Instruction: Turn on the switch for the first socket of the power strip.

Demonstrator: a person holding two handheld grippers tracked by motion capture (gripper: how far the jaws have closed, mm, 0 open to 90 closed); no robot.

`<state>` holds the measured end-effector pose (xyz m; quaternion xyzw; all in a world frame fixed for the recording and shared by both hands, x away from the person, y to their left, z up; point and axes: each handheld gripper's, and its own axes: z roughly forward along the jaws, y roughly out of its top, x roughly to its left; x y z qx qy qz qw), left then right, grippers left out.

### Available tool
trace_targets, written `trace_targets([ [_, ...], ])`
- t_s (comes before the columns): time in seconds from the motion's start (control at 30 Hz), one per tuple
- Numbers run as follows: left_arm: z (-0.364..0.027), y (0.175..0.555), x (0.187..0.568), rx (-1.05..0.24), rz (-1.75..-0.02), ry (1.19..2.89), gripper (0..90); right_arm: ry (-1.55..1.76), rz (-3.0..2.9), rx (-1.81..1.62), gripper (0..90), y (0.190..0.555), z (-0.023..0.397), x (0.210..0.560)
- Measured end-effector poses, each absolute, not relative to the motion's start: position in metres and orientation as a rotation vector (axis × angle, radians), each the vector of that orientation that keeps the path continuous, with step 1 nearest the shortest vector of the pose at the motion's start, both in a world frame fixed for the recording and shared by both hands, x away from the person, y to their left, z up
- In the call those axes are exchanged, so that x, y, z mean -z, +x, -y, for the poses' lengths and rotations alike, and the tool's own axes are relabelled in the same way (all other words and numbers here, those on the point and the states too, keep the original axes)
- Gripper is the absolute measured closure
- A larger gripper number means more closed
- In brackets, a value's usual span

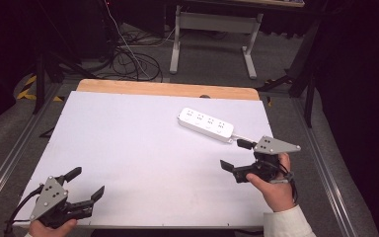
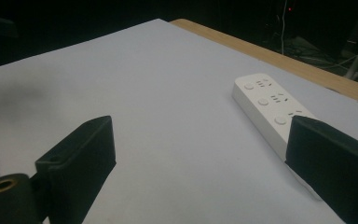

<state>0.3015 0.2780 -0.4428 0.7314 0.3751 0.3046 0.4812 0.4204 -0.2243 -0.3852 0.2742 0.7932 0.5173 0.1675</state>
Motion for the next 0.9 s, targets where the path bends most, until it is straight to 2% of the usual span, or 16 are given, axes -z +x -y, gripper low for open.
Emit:
trace_targets([
  [0.9,-0.278,0.301,0.442,-0.719,-0.909,1.791,14.3,0.819,-2.361,-1.386,6.2,0.394,0.229,0.464],
])
